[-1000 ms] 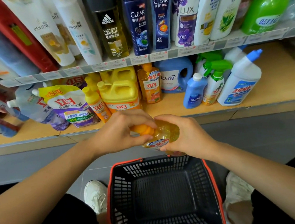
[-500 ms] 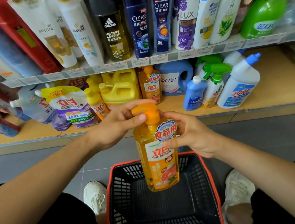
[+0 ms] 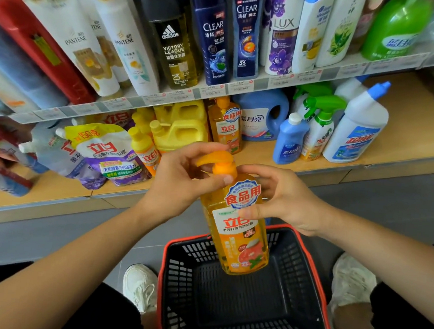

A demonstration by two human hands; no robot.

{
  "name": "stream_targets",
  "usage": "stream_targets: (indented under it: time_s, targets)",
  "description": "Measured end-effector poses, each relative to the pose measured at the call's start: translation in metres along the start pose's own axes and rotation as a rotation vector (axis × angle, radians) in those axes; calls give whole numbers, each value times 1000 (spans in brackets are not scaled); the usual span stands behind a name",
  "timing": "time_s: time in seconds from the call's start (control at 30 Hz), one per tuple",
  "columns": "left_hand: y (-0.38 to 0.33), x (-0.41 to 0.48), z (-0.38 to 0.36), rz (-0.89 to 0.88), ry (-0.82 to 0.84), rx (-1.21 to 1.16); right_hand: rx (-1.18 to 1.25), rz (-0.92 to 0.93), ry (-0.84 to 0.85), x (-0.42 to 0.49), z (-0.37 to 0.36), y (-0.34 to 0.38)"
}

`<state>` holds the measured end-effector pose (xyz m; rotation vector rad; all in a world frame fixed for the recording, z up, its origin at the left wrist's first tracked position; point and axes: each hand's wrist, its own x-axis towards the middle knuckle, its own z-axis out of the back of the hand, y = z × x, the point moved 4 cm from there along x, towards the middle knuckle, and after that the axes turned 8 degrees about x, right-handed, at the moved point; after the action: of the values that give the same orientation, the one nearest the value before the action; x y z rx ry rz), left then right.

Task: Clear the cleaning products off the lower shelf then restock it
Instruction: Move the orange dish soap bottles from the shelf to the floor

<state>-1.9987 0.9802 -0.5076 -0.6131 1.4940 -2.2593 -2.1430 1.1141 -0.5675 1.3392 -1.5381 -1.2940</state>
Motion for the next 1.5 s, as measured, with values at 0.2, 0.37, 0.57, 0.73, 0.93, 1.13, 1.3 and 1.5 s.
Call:
stream_targets:
  time_s: [0.2, 0.37, 0.57, 0.73, 0.93, 1.13, 1.3, 1.5]
  targets:
    - [-2, -2, 5, -136, 4, 413, -274, 73, -42, 0, -1, 4]
    - [-2, -2, 0, -175, 14, 502, -421, 111, -62, -1, 0, 3]
    - [-2, 3, 0, -210, 143, 424, -361, 113, -43, 0, 4, 4]
    - [0, 4, 8, -146, 105, 207, -200, 71, -19, 2, 8, 4]
    - [-3, 5, 22, -147, -73, 208, -20, 62, 10, 4, 8, 10]
    - [-4, 1, 28, -345, -43, 565, 17, 37, -8, 3, 11, 6]
    - [3, 5, 22, -132, 6, 295, 25, 46, -18, 3, 11, 6]
    - [16, 0, 17, 35, -201, 58, 60, 50, -80, 5, 15, 4]
